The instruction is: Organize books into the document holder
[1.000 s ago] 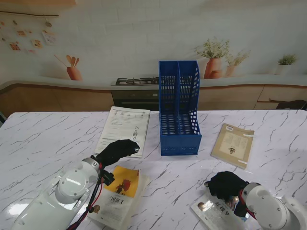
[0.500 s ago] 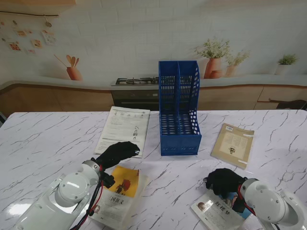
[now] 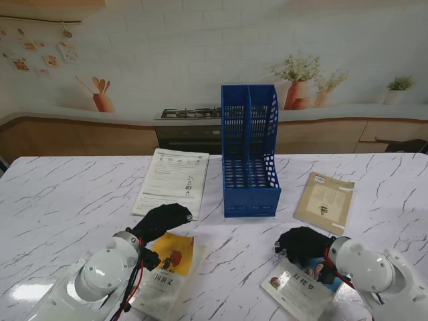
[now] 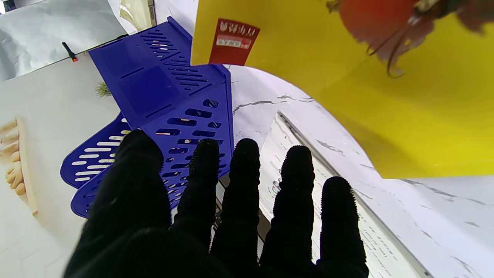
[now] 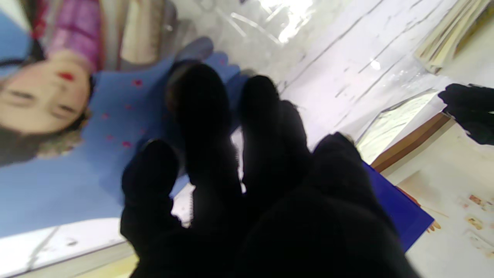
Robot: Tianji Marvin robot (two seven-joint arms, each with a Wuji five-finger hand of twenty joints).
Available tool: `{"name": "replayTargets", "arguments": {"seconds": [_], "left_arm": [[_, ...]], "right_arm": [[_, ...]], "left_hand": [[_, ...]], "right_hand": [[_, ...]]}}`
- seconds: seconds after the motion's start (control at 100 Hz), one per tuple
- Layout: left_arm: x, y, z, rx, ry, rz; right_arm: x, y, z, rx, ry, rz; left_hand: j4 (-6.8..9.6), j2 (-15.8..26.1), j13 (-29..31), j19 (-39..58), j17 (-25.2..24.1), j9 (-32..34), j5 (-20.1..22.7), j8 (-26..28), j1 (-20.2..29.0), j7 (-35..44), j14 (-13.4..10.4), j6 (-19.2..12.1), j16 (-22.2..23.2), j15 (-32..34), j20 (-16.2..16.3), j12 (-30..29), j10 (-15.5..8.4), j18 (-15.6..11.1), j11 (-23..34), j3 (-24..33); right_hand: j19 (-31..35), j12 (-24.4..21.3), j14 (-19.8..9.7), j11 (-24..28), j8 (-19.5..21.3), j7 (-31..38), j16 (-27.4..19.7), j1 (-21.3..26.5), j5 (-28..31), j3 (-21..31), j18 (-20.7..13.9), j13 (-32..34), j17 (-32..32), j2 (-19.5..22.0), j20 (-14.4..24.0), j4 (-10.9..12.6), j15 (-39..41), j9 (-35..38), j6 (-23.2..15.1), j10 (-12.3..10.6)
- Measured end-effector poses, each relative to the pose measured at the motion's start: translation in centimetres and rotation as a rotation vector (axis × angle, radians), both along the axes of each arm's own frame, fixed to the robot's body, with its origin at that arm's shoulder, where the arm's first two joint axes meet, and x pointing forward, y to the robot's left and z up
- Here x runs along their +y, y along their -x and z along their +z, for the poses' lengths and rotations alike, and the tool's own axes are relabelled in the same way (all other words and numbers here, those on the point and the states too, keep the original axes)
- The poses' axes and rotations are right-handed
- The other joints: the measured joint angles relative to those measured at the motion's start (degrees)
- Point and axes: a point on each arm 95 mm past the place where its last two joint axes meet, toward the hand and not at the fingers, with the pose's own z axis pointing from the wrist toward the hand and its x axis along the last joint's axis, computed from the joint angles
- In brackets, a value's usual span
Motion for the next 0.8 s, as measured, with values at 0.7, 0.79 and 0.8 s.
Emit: {"name": "replayTargets", "arguments": {"seconds": [0.7, 0.79, 0.8], "left_arm": [[0.0, 0.4, -0.4, 0.0, 0.004, -0.009], [0.1, 0.0, -0.4, -0.005, 0.013, -0.023], [0.1, -0.1, -0.4, -0.006, 0.014, -0.025]], "right_arm": [[0.5, 2.8, 0.5, -0.187, -0.101, -0.158], [0.5, 3.9, 1.2, -0.183, -0.065, -0.181], [0.4, 4.0, 1.2, -0.186, -0.06, -0.185]], "left_hand": [[0.0, 0.0, 0.0, 0.0, -0.12, 0.01, 0.01, 0.0, 0.01, 0.0, 0.0, 0.0, 0.0, 0.0, -0.07, 0.0, 0.0, 0.0, 0.0, 0.0], [0.0, 0.0, 0.0, 0.0, -0.13, 0.01, 0.01, 0.0, 0.01, 0.0, 0.0, 0.0, 0.0, 0.0, -0.07, 0.0, 0.01, 0.0, 0.0, 0.0], [0.0, 0.0, 0.0, 0.0, -0.13, 0.01, 0.01, 0.0, 0.01, 0.0, 0.0, 0.0, 0.0, 0.0, -0.07, 0.0, 0.01, 0.0, 0.0, 0.0]], "right_hand": [[-31.82, -5.71, -8.53, -29.97, 4.32, 5.35, 2.16, -13.21, 3.04, 3.07, -18.3, -7.73, -1.95, -7.14, 4.08, 0.12, -36.78, -5.89, -3.61, 1.05], [-34.96, -4.89, -7.08, -29.76, 6.09, 4.23, 2.07, -14.68, 3.76, 3.27, -18.36, -8.92, -1.66, -8.22, 3.62, 0.13, -40.1, -4.68, -4.11, 0.96], [-34.96, -4.89, -6.52, -29.83, 6.16, 4.19, 2.37, -14.99, 4.3, 3.27, -18.34, -8.91, -1.64, -8.22, 3.59, 0.13, -40.1, -4.44, -4.12, 0.97]]}}
